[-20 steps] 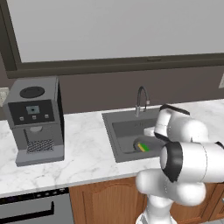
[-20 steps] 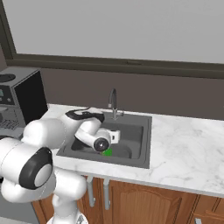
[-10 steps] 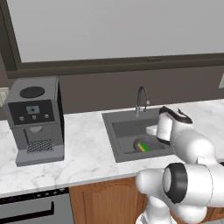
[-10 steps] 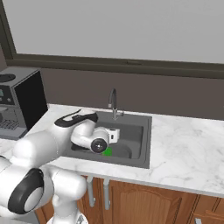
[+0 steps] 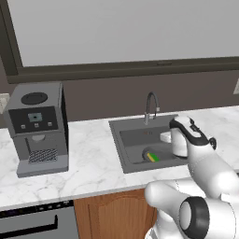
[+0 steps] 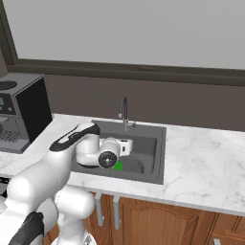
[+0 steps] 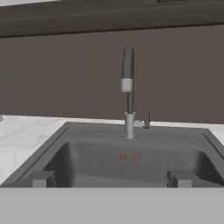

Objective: Pick the pan and sponge and place them into the sink. Then turn on the water.

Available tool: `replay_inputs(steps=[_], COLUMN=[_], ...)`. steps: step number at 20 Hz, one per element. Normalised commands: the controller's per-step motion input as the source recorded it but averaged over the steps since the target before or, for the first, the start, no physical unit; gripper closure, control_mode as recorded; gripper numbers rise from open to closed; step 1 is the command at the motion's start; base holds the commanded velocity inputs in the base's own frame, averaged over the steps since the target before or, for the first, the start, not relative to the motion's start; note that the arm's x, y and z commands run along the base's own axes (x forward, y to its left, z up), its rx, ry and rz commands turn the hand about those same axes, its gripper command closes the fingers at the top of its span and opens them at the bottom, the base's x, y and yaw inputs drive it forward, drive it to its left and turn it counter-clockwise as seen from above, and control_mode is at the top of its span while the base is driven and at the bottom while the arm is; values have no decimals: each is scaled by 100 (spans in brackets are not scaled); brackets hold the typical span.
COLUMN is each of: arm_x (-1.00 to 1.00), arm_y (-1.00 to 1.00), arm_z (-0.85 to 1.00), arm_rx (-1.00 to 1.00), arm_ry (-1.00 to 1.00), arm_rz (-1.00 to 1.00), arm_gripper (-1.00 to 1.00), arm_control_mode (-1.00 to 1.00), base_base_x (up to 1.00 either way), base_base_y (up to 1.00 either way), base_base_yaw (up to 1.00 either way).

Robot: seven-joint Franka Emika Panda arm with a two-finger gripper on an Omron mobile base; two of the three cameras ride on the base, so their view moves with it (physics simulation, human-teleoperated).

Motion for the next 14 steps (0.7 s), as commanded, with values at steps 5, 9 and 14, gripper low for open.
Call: replay_inputs(steps=[5, 9, 14], arm_x=[-8, -6, 0], arm_y=[-14, -14, -14], arm_z=[27, 23, 12], arm_rx=[0, 0, 0], arm_ry=[-1, -1, 0], arm_rz=[0, 1, 2], arm_gripper=[-100, -100, -100], arm_control_mode=[-100, -100, -100], base_base_x=[0, 0, 0], base_base_y=[0, 0, 0], base_base_yaw=[0, 0, 0])
